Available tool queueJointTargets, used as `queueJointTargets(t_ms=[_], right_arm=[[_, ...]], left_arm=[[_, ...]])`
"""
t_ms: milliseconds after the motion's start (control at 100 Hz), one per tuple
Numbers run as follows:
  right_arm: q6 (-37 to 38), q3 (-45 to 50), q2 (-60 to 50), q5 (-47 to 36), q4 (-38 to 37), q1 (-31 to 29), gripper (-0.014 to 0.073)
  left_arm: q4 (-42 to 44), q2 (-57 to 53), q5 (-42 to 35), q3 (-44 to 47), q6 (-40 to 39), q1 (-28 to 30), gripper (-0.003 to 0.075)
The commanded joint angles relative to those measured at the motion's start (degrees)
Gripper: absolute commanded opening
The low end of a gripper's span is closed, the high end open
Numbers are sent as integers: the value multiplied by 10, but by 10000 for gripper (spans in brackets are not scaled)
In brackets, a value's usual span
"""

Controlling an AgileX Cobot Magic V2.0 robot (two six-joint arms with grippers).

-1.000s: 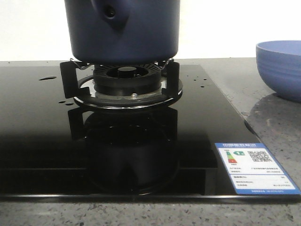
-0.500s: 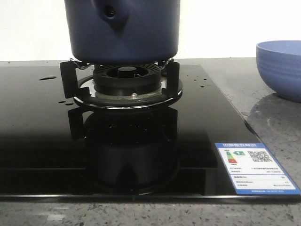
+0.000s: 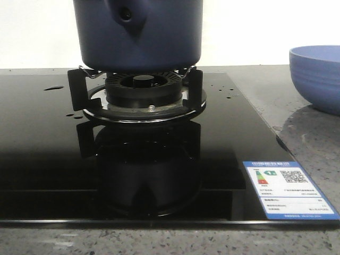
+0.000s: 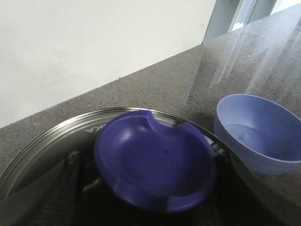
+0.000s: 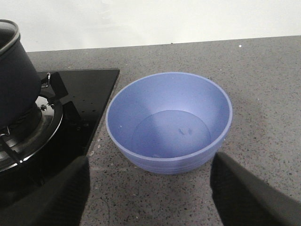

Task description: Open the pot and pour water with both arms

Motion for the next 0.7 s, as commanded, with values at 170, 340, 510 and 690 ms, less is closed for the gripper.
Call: queueJointTargets(t_ms=[170, 340, 510, 690], right_arm=[[-6, -20, 8, -47, 4, -1, 486], [-6, -20, 8, -47, 4, -1, 486], [-6, -20, 8, -41, 4, -1, 486], [-6, -28, 14, -22, 4, -1, 486]], left_arm=[[-35, -19, -1, -21, 19, -12, 407], [-35, -19, -1, -21, 20, -12, 335], [-46, -21, -1, -21, 20, -12, 338], [-47, -35, -5, -31, 20, -11, 339]])
